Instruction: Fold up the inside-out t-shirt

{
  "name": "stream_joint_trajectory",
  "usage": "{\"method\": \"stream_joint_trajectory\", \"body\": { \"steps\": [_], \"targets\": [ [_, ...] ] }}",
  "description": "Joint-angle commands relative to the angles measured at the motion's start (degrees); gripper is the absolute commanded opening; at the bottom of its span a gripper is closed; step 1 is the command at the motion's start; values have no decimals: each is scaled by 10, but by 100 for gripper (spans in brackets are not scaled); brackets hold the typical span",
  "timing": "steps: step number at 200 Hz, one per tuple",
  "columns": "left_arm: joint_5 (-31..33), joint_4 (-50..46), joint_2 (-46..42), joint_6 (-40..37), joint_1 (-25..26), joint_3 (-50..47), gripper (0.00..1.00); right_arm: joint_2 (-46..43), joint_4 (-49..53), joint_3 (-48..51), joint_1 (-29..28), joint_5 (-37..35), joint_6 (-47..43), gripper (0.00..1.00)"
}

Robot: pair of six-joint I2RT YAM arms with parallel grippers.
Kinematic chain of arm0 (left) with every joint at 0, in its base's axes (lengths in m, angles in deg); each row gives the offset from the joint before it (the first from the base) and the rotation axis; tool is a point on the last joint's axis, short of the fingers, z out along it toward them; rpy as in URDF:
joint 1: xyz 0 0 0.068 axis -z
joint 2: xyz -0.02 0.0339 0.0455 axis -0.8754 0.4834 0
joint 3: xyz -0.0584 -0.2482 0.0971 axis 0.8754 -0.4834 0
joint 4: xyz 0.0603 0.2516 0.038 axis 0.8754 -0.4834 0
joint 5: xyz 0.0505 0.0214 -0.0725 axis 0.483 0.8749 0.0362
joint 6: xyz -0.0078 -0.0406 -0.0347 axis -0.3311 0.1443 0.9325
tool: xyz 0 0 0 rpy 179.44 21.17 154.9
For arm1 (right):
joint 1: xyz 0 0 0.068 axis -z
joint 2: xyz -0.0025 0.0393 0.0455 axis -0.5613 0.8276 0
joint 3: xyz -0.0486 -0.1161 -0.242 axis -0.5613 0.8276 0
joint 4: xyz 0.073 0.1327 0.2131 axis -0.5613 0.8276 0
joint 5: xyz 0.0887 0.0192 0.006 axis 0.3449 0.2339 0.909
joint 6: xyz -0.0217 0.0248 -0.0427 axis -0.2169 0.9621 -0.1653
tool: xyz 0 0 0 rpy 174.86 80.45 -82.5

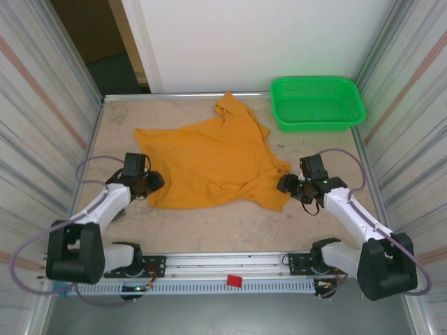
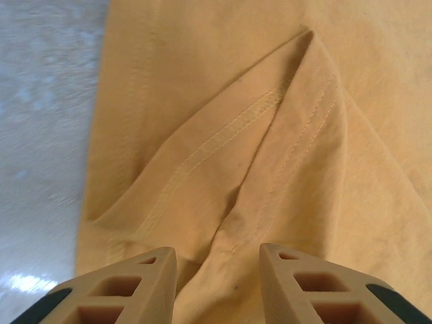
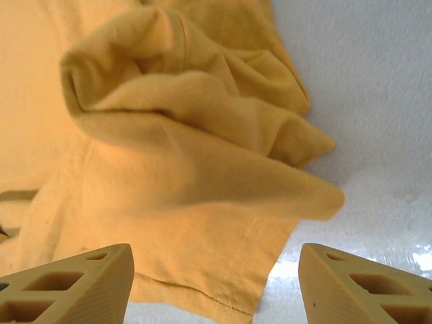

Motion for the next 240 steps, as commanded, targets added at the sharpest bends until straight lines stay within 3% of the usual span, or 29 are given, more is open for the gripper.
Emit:
{"method": "stream_joint_trajectory", "body": {
  "steps": [1,57,209,240],
  "targets": [
    [-46,31,44,-35,-3,34,37,-21,23,20,-4,-6,27,63],
    [-68,63,104,-26,-2,46,36,-55,33,49,-4,-8,35,61],
    [-29,81,125,-18,4,21,35,-75,41,41,-1,-8,32,61],
    [-37,95,137,-16,4,16,24,-76,43,37,-1,-9,33,61]
  ]
}}
